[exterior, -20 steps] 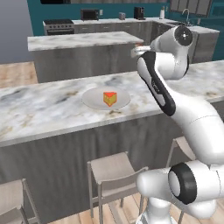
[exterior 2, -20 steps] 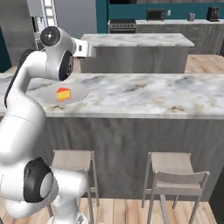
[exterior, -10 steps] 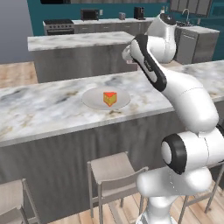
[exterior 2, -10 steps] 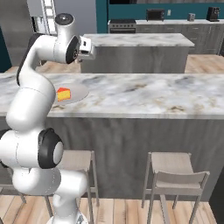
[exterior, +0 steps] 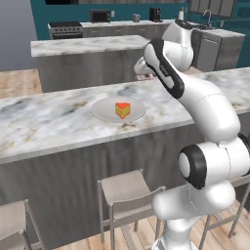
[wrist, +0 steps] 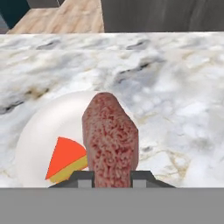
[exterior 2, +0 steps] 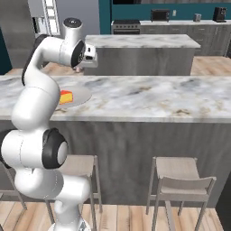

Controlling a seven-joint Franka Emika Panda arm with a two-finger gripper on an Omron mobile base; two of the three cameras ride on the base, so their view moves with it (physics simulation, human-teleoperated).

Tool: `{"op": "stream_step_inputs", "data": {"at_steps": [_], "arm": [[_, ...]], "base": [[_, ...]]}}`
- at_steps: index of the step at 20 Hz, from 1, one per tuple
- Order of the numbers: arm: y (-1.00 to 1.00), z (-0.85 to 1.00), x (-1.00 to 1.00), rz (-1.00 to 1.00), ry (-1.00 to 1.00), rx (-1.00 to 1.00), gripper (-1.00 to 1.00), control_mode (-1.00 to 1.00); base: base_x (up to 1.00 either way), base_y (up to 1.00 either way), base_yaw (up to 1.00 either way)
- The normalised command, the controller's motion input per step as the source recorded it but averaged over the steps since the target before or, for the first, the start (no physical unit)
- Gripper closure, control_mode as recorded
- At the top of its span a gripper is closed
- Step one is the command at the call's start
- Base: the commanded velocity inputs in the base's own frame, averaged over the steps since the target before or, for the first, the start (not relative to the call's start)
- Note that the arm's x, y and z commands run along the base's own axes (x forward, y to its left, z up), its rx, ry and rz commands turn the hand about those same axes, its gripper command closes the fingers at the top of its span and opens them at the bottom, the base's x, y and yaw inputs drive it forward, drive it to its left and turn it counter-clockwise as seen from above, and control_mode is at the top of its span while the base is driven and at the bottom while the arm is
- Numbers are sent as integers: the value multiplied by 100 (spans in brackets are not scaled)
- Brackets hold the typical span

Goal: Take the cheese, steak, and tomato from the fridge and place them on the plate on the dining counter to create an appetizer plate.

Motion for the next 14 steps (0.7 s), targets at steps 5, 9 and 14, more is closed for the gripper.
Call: {"op": "stream_step_inputs", "data": {"at_steps": [5, 9, 14], "arm": [[21, -49, 0, 2, -10, -2, 100, -100], [20, -40, 25, 0, -14, -2, 100, -100], [10, -31, 34, 0, -1, 0, 100, -100]], "base": [[0, 0, 0], [0, 0, 0], [0, 0, 0]]}}
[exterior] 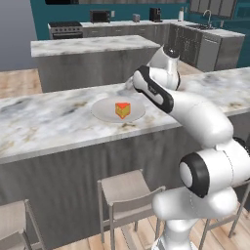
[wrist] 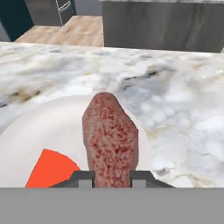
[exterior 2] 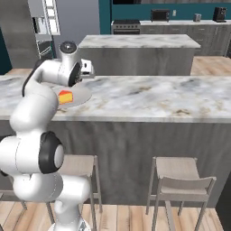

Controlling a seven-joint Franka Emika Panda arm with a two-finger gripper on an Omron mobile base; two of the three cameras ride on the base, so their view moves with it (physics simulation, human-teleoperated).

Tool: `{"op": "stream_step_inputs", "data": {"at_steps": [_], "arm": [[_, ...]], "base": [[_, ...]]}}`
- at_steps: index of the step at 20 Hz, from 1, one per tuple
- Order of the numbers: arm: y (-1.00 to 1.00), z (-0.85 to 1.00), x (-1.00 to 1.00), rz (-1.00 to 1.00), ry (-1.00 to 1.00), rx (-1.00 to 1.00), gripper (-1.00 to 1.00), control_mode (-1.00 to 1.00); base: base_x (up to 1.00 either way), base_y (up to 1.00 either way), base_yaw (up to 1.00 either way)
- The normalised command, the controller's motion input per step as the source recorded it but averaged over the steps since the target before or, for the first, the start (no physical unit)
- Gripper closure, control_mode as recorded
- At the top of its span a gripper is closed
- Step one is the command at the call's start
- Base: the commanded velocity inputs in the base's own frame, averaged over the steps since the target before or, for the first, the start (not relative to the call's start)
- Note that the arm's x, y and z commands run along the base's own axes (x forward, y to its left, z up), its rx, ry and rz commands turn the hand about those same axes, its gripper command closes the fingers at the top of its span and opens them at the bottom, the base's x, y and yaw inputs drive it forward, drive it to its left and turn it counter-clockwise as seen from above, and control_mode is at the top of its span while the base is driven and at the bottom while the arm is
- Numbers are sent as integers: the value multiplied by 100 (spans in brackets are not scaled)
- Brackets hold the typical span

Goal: Take the cheese, steak, and tomato from the fridge and place them on the plate on the dining counter to create an appetizer plate.

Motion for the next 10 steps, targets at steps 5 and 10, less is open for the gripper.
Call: {"op": "stream_step_inputs", "data": {"at_steps": [5, 10], "arm": [[3, -35, 29, 0, 2, 0, 100, -100], [1, -29, 30, 0, 7, 0, 100, -100]], "base": [[0, 0, 0], [0, 0, 0]]}}
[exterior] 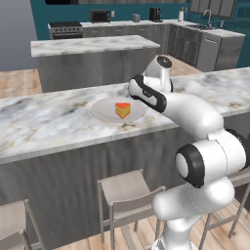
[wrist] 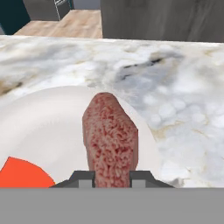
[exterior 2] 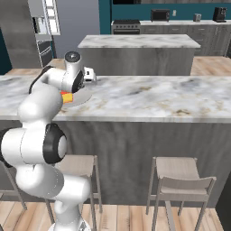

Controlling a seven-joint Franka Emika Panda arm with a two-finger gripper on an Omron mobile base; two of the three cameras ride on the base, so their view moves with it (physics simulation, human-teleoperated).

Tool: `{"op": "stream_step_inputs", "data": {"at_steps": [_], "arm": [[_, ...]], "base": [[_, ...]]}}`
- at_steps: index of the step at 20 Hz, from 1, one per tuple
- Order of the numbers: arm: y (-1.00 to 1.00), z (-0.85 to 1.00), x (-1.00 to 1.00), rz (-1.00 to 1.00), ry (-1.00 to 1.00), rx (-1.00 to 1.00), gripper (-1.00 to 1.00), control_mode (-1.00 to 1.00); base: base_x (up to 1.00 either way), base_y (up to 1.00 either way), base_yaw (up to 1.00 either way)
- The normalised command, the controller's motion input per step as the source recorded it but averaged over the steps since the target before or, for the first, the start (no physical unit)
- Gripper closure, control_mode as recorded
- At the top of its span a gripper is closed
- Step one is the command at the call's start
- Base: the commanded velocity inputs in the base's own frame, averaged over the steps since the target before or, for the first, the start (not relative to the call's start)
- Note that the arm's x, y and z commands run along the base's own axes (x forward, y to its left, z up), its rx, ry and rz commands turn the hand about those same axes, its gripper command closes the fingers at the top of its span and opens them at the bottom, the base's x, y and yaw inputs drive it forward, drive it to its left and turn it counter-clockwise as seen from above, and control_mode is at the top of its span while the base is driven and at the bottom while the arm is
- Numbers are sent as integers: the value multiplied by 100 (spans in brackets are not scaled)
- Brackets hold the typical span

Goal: Take the cheese, steak, and tomato from the fridge and place them on the plate on the dining counter to create an appetizer plate.

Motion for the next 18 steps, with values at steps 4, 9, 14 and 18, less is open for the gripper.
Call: {"op": "stream_step_inputs", "data": {"at_steps": [4, 9, 14, 18], "arm": [[19, -16, 26, 0, 8, 0, 100, -100], [26, -17, 19, 0, 7, -1, 100, -100], [18, -23, 13, 0, 7, 0, 100, -100], [0, -32, 22, 0, 5, 0, 100, -100]], "base": [[0, 0, 0], [0, 0, 0], [0, 0, 0], [0, 0, 0]]}}
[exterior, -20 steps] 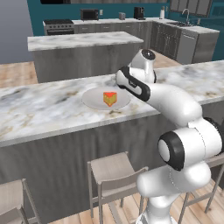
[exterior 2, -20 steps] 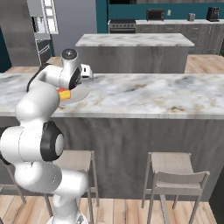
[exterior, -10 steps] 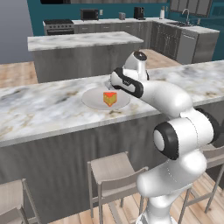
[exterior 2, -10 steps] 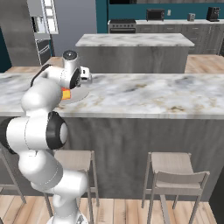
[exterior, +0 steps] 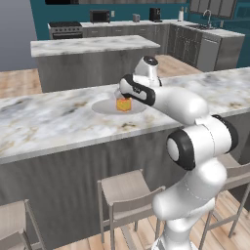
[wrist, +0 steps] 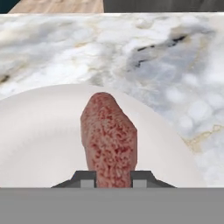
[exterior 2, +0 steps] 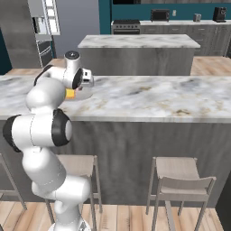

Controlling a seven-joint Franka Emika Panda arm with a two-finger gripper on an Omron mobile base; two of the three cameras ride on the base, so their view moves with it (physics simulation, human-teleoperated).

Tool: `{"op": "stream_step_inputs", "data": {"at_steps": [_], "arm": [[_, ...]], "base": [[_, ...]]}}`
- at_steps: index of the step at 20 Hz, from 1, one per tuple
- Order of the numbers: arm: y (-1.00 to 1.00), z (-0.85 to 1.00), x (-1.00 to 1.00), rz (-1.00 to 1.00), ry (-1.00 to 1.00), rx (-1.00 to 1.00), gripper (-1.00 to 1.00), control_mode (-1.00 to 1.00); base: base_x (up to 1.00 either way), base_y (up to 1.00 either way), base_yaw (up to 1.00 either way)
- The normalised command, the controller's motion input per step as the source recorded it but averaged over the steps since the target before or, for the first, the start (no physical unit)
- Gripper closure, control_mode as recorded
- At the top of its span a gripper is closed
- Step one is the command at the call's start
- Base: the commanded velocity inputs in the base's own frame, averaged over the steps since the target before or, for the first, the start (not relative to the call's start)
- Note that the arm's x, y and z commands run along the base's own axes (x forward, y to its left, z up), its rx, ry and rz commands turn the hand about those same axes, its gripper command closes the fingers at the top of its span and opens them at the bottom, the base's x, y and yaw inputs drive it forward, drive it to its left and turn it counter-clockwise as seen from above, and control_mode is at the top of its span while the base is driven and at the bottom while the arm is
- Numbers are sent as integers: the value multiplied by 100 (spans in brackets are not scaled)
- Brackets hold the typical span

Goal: Take the cheese, steak, and tomato from the fridge and place them on the plate on the dining counter to create an appetizer plate.

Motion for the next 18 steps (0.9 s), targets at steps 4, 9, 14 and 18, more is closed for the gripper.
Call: {"op": "stream_step_inputs", "data": {"at_steps": [4, 9, 14, 18], "arm": [[8, -27, 16, 0, 3, -2, 100, -100], [30, -3, -44, 0, -4, -11, -100, -100], [9, 6, -76, 0, -17, -8, -100, -100], [-17, 19, -57, -3, -21, -2, -100, -100]], "base": [[0, 0, 0], [0, 0, 0], [0, 0, 0], [0, 0, 0]]}}
